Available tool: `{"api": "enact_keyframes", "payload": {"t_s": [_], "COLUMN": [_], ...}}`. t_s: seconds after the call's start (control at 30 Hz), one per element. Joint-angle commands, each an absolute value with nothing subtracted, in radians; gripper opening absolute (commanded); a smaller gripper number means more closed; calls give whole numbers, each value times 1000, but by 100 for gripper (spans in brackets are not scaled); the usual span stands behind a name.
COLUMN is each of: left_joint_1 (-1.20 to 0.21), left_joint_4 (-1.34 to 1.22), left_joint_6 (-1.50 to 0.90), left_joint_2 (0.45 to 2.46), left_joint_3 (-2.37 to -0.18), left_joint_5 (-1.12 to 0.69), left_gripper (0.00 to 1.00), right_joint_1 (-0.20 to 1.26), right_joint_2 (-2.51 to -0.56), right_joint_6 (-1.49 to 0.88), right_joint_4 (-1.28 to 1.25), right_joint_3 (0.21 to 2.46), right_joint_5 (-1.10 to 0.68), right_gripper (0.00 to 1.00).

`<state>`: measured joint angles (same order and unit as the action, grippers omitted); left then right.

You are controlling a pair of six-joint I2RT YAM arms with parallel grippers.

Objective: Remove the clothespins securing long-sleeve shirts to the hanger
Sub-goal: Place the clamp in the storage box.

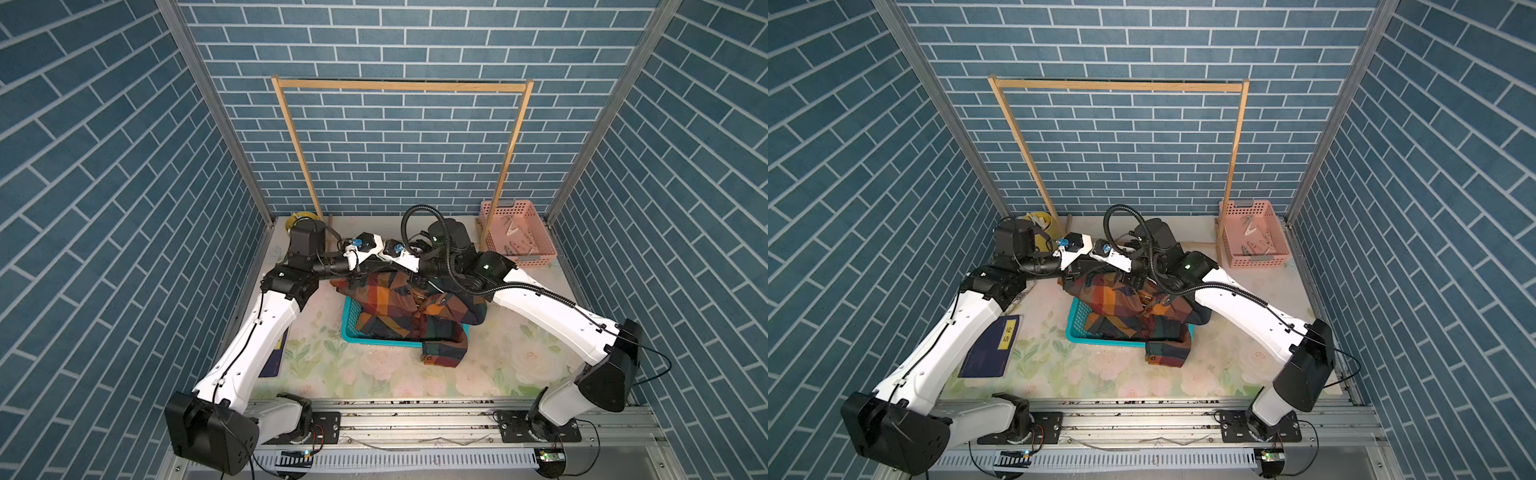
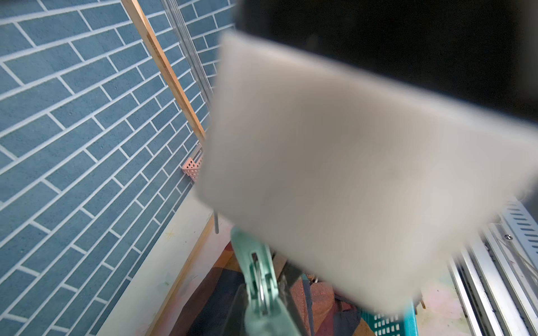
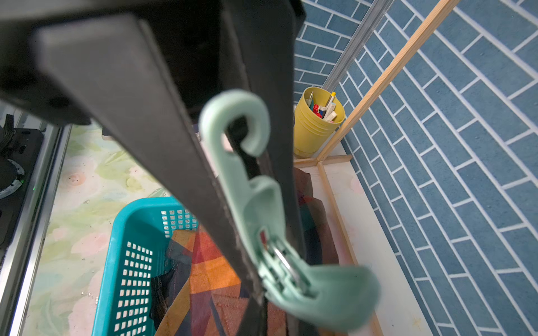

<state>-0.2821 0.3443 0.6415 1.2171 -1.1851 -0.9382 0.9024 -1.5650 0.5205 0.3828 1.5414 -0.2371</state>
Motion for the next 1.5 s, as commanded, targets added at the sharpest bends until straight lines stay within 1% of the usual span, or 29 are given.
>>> {"api": "enact_keyframes", "payload": {"t_s": [0.0,0.1,0.13,0.17,0.27,0.37,0.43,0.47,0.53,0.7,0.83,0.97,1.33,1.47], "left_joint_1": [-296,-296,-296,-297,-296,-296,-295,-295,-295,-296,-296,-295,-297,-296], "left_joint_4": [395,403,405,409,412,423,423,420,407,360,292,248,219,217], "left_joint_6": [646,662,665,672,689,715,718,719,715,686,650,629,620,619], "left_joint_2": [1204,1203,1204,1203,1204,1203,1203,1202,1198,1190,1172,1162,1156,1152], "left_joint_3": [-1177,-1177,-1177,-1176,-1171,-1163,-1159,-1157,-1151,-1135,-1110,-1092,-1084,-1083], "left_joint_5": [-951,-951,-955,-966,-976,-972,-969,-967,-955,-926,-894,-863,-836,-837], "left_gripper": [13,13,10,4,1,0,0,0,0,0,0,0,0,0], "right_joint_1": [911,908,908,909,907,886,861,851,836,827,828,843,885,890], "right_joint_2": [-1510,-1501,-1500,-1502,-1492,-1460,-1436,-1423,-1395,-1373,-1398,-1416,-1422,-1436], "right_joint_6": [514,511,509,510,501,462,432,417,389,281,154,64,-23,-34], "right_joint_4": [328,324,324,328,317,290,276,268,240,198,163,102,-8,-32], "right_joint_3": [1534,1526,1526,1526,1518,1497,1483,1469,1445,1428,1431,1402,1356,1353], "right_joint_5": [-244,-255,-258,-264,-294,-335,-358,-359,-360,-357,-374,-347,-316,-273], "right_gripper": [0,0,0,0,0,24,36,39,42,43,41,39,39,38]}}
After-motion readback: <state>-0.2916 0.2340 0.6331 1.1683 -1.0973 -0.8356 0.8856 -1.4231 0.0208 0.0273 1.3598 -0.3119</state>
